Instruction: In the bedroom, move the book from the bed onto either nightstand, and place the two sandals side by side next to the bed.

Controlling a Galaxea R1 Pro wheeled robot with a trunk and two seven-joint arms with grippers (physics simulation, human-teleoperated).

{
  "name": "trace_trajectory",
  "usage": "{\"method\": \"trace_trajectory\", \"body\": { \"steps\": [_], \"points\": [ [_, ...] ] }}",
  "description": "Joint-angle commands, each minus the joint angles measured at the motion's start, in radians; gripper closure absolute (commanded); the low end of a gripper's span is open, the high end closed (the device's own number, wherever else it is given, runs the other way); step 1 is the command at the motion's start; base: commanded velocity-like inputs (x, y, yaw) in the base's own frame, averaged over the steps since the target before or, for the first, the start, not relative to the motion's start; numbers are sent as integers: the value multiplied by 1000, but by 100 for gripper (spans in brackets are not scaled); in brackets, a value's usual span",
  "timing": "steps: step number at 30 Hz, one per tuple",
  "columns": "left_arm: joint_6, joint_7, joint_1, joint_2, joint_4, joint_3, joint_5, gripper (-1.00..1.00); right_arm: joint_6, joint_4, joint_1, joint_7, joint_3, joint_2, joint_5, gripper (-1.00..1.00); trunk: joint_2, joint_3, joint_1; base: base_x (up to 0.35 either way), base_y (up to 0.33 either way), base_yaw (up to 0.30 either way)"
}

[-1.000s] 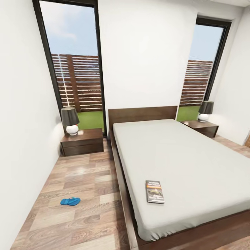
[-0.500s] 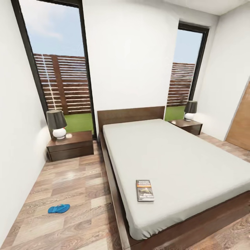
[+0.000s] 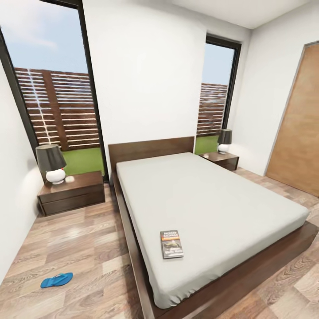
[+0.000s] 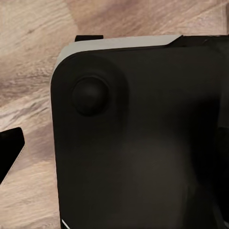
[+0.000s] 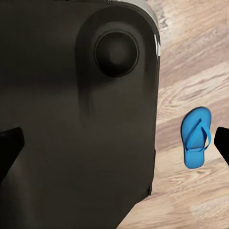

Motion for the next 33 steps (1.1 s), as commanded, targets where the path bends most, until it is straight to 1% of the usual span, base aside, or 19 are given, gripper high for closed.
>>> {"method": "trace_trajectory", "body": {
  "steps": [1,10,13,33],
  "points": [
    [-3,0,0,0,0,0,0,-100,0,0,0,-1,0,0,0,-100,0,0,0,211,0,-222],
    [-3,0,0,0,0,0,0,-100,0,0,0,-1,0,0,-1,-100,0,7,0,278,0,-224],
    [-3,0,0,0,0,0,0,-100,1,0,0,-1,0,0,-1,-100,0,9,0,176,0,-224],
    [-3,0,0,0,0,0,0,-100,1,0,0,-1,0,0,-1,-100,0,24,0,20,0,-233]
  ]
}}
